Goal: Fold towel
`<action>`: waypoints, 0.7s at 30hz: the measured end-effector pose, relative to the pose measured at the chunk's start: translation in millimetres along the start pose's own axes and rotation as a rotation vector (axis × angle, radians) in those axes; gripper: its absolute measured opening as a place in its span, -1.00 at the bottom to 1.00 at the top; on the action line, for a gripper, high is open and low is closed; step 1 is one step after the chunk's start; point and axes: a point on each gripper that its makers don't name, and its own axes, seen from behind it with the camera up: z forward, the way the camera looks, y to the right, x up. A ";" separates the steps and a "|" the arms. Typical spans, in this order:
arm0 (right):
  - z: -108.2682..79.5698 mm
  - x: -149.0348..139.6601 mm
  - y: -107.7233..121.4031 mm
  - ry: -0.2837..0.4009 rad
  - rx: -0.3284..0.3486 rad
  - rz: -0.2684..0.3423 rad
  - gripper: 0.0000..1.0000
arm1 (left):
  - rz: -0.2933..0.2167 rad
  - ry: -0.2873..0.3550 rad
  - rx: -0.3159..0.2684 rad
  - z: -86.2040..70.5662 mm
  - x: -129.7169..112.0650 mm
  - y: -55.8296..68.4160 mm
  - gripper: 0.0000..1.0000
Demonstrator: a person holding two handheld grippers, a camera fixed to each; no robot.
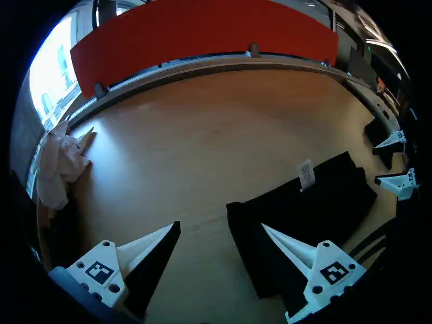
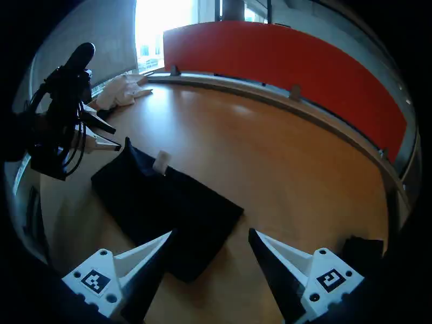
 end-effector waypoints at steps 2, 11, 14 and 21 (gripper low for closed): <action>0.6 -0.7 -1.0 -0.001 0.001 -0.004 1.00 | -0.003 -0.001 0.003 -1.4 -2.3 -0.8 1.00; 5.5 -4.8 -5.2 -0.007 0.005 -0.019 1.00 | -0.030 0.003 0.022 -15.8 -16.9 -3.8 1.00; 8.0 -6.1 -7.1 -0.010 0.007 -0.025 1.00 | -0.047 0.004 0.028 -22.0 -24.3 -3.6 1.00; 13.8 -5.6 -16.6 -0.011 0.025 -0.030 1.00 | -0.083 0.000 0.038 -35.3 -42.8 -3.0 1.00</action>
